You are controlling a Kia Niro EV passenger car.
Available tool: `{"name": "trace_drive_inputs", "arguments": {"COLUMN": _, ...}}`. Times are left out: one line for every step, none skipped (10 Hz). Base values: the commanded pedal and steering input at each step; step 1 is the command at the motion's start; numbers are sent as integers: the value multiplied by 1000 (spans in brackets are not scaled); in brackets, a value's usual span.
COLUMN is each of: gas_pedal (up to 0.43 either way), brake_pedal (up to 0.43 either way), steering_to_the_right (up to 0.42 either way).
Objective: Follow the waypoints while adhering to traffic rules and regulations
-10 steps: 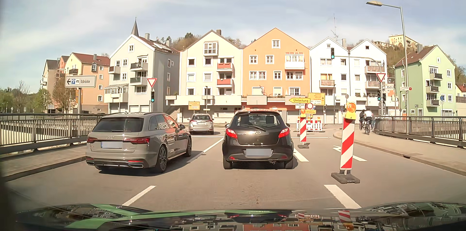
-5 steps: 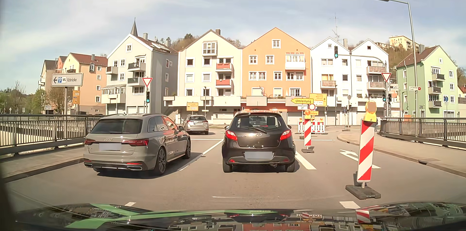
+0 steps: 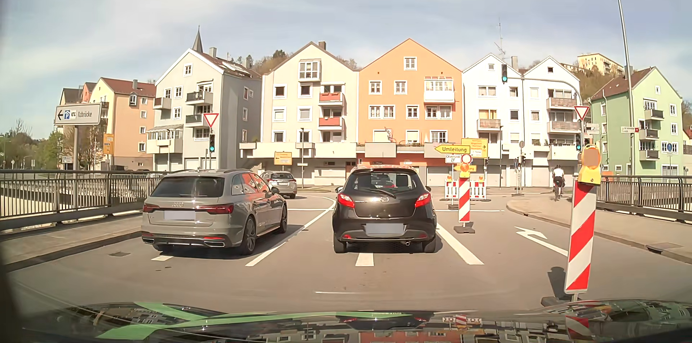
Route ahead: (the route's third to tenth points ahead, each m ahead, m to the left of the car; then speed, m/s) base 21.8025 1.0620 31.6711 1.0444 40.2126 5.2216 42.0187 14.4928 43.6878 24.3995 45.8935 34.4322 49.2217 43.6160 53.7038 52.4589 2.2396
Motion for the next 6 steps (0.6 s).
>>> {"name": "trace_drive_inputs", "arguments": {"gas_pedal": 98, "brake_pedal": 0, "steering_to_the_right": 7}}
{"name": "trace_drive_inputs", "arguments": {"gas_pedal": 118, "brake_pedal": 0, "steering_to_the_right": 7}}
{"name": "trace_drive_inputs", "arguments": {"gas_pedal": 118, "brake_pedal": 0, "steering_to_the_right": 7}}
{"name": "trace_drive_inputs", "arguments": {"gas_pedal": 118, "brake_pedal": 0, "steering_to_the_right": 7}}
{"name": "trace_drive_inputs", "arguments": {"gas_pedal": 118, "brake_pedal": 0, "steering_to_the_right": 7}}
{"name": "trace_drive_inputs", "arguments": {"gas_pedal": 118, "brake_pedal": 0, "steering_to_the_right": 6}}
